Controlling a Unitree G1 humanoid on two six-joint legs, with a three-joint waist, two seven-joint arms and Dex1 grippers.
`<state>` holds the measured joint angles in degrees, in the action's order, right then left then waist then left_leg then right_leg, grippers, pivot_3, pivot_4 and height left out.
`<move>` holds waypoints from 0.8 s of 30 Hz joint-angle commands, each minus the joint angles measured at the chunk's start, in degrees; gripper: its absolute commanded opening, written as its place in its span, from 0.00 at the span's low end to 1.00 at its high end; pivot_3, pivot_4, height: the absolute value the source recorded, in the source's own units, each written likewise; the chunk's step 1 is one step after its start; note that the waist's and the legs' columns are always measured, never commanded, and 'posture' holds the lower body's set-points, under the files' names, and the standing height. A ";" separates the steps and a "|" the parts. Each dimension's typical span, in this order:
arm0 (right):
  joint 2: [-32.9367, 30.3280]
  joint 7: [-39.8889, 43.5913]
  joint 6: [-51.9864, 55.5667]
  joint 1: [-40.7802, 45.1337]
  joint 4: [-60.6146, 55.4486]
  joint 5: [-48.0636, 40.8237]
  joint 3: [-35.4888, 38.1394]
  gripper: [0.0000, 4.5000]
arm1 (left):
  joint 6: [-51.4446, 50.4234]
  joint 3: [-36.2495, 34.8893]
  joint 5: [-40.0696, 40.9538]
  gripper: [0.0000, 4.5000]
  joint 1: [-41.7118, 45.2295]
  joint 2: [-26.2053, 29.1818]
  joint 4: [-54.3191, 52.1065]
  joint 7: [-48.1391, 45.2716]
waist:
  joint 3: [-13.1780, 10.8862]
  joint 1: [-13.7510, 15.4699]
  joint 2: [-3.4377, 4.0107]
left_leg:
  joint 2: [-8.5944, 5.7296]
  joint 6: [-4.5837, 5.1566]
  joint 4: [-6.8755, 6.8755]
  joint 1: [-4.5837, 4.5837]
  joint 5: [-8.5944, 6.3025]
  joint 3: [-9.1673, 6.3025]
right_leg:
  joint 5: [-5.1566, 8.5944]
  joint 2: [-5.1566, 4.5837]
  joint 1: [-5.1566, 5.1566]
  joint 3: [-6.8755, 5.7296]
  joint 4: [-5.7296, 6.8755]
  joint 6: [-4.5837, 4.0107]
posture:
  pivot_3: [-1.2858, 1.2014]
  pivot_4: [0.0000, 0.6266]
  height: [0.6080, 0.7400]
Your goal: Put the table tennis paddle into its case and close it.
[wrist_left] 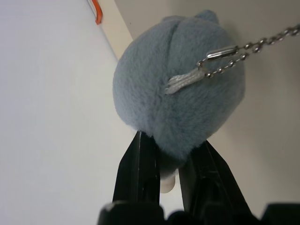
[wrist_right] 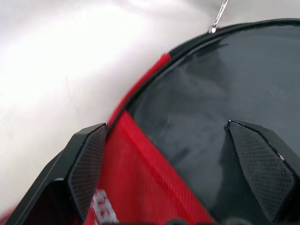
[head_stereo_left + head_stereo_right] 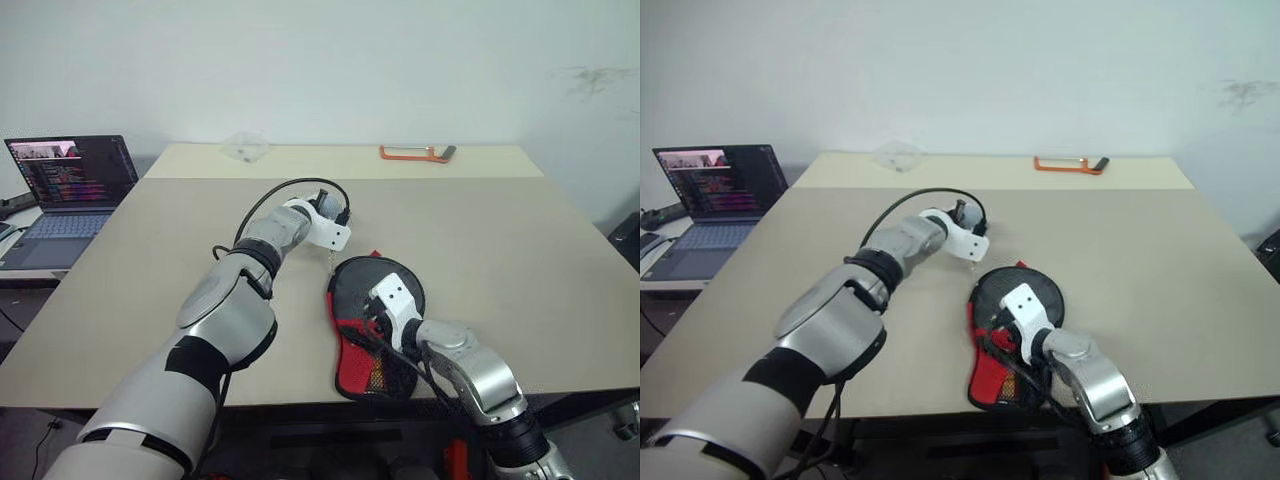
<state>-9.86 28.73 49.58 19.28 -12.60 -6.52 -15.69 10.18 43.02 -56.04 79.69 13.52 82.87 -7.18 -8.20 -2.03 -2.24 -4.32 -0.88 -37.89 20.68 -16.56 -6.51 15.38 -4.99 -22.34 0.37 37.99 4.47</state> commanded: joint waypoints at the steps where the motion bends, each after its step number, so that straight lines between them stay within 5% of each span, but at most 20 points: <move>1: 0.08 0.25 3.70 -0.55 6.48 -1.35 -0.41 1.00 | -0.18 -1.09 1.11 0.06 0.47 -0.18 -1.71 -0.09 | -0.01 0.02 0.02 | 0.00 0.00 0.00 0.00 0.00 -0.01 | 0.00 0.00 0.00 -0.01 0.01 0.00 | 0.52 0.24 1.00; 24: -4.40 -6.24 -2.97 -1.49 14.94 5.07 -2.40 1.00 | -0.12 -2.20 2.69 0.06 1.64 -3.52 -1.89 0.26 | -0.02 0.63 0.05 | -0.09 0.00 -0.04 0.05 0.00 -0.03 | -0.01 -0.08 0.03 -0.04 -0.02 0.01 | 0.52 0.24 1.00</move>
<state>-11.48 23.30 42.14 22.78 -4.65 -3.82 -16.96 10.51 41.78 -53.90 79.06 9.71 82.69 -7.93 -8.22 -1.40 -2.19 -4.41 -0.88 -37.93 20.74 -16.56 -6.54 15.37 -5.07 -22.30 0.32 37.97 4.49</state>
